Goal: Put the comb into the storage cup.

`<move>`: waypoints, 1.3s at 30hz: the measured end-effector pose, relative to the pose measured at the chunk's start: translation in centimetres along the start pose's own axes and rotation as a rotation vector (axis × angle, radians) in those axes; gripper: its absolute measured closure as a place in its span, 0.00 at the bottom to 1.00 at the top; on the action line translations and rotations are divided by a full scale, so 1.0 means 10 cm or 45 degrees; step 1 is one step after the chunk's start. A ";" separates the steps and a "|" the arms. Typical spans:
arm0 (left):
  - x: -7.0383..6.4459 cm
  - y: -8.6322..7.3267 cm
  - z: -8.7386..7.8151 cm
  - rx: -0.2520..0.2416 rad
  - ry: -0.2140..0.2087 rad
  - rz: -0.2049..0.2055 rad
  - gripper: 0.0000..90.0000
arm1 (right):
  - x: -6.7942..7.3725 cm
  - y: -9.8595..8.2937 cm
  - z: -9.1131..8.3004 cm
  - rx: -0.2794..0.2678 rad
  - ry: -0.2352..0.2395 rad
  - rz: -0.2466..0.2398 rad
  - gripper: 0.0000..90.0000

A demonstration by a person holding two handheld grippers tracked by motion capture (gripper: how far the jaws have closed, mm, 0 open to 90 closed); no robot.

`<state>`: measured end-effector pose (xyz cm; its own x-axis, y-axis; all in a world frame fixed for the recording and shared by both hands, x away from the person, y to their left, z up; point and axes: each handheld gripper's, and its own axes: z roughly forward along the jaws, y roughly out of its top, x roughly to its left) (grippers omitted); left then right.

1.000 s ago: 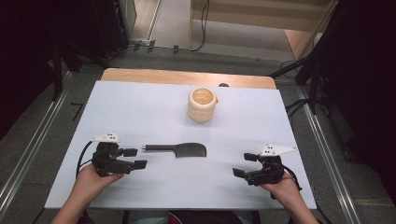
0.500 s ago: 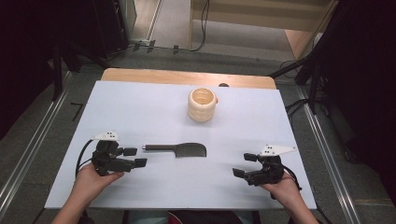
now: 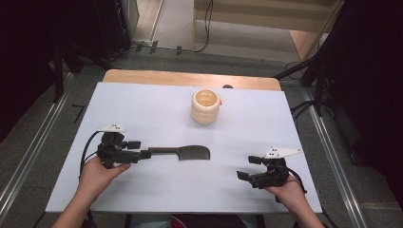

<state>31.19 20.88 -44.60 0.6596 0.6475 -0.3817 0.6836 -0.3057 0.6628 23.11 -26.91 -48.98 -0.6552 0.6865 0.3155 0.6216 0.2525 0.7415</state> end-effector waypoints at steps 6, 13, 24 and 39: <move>0.04 0.13 0.08 -0.003 0.008 -0.011 0.30 | 0.00 0.00 0.00 -0.002 -0.001 -0.002 0.14; 0.08 0.23 0.17 0.002 0.022 -0.007 0.30 | -0.01 0.00 0.00 0.000 -0.002 -0.003 0.14; 0.13 0.36 0.33 0.014 0.055 -0.004 0.30 | -0.01 0.00 0.00 0.002 -0.001 -0.005 0.14; 0.10 0.45 0.49 0.035 0.086 0.031 0.41 | -0.01 0.00 -0.01 0.001 -0.003 -0.007 0.14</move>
<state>36.49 16.76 -45.16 0.6540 0.6850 -0.3210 0.6767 -0.3401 0.6530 23.10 -26.99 -48.99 -0.6576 0.6865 0.3104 0.6185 0.2567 0.7427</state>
